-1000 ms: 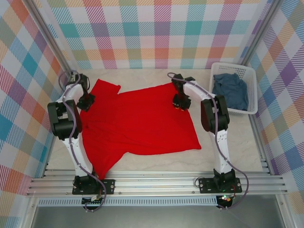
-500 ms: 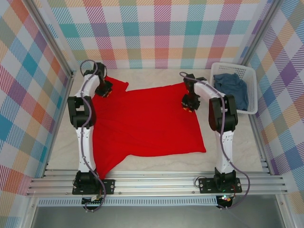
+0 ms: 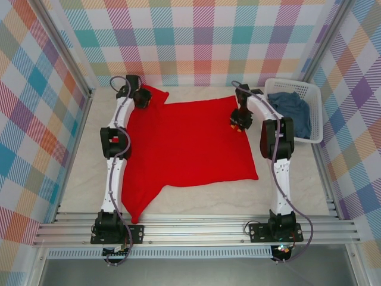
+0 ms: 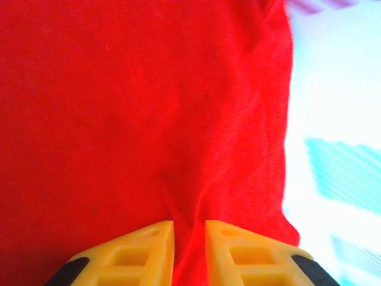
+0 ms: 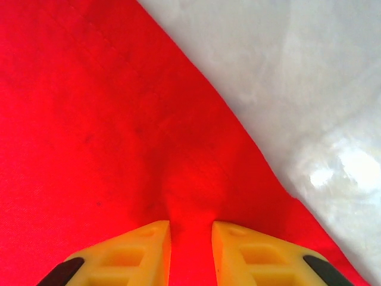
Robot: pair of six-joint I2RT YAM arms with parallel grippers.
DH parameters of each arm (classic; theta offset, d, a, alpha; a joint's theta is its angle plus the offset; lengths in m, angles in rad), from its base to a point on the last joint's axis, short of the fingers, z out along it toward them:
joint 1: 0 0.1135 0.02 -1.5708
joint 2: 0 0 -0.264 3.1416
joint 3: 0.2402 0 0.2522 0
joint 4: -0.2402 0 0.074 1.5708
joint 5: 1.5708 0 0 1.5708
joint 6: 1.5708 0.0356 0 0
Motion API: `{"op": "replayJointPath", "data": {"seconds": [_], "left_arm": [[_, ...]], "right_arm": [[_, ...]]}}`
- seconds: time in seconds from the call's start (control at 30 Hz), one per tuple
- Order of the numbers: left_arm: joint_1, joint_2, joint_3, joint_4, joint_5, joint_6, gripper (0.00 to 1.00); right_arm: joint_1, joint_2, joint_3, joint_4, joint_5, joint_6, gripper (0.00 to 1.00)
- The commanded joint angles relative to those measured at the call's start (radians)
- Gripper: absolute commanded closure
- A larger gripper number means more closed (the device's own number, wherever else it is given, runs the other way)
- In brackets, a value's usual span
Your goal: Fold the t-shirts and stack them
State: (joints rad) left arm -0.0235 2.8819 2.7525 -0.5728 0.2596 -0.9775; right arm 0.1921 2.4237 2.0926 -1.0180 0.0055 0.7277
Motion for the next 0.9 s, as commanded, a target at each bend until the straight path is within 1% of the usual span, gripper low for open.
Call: {"op": "replayJointPath", "data": {"seconds": [0.0, 0.07, 0.1, 0.2, 0.27, 0.33, 0.4, 0.43, 0.53, 0.63, 0.67, 0.73, 0.87], "left_arm": [[-0.006, 0.081, 0.031, 0.15, 0.091, -0.083, 0.73], [0.003, 0.054, 0.032, 0.158, 0.112, -0.048, 0.66], [0.005, 0.022, 0.032, 0.124, 0.101, -0.01, 0.61], [0.009, -0.116, 0.022, 0.008, 0.026, 0.121, 0.52], [0.01, -0.227, -0.044, -0.049, -0.035, 0.172, 0.48], [0.011, -0.356, -0.154, -0.145, -0.128, 0.18, 0.48], [0.016, -0.482, -0.325, -0.203, -0.173, 0.171, 0.49], [0.018, -0.547, -0.442, -0.199, -0.172, 0.158, 0.51], [0.021, -0.677, -0.72, -0.183, -0.141, 0.127, 0.56], [0.022, -0.749, -0.928, -0.138, -0.115, 0.106, 0.6], [0.023, -0.76, -0.968, -0.126, -0.109, 0.1, 0.6], [0.023, -0.758, -1.028, -0.118, -0.113, 0.099, 0.61], [0.026, -0.714, -1.092, -0.08, -0.128, 0.092, 0.62]], "right_arm": [[-0.011, 0.064, 0.026, -0.037, -0.029, 0.035, 0.74], [-0.01, 0.046, 0.014, 0.001, -0.042, 0.025, 0.72], [-0.008, 0.022, -0.009, 0.037, -0.054, 0.013, 0.69], [0.001, -0.091, -0.092, 0.148, -0.05, -0.025, 0.61], [0.006, -0.173, -0.147, 0.196, -0.028, -0.042, 0.56], [0.006, -0.241, -0.187, 0.217, -0.017, -0.052, 0.53], [0.007, -0.286, -0.222, 0.217, -0.023, -0.058, 0.52], [0.007, -0.299, -0.242, 0.217, -0.035, -0.06, 0.52], [0.016, -0.32, -0.304, 0.223, -0.068, -0.065, 0.55], [0.04, -0.331, -0.364, 0.248, -0.084, -0.066, 0.56], [0.049, -0.332, -0.378, 0.259, -0.089, -0.068, 0.56], [0.06, -0.323, -0.404, 0.276, -0.095, -0.064, 0.56], [0.063, -0.27, -0.421, 0.285, -0.099, -0.057, 0.58]]}}
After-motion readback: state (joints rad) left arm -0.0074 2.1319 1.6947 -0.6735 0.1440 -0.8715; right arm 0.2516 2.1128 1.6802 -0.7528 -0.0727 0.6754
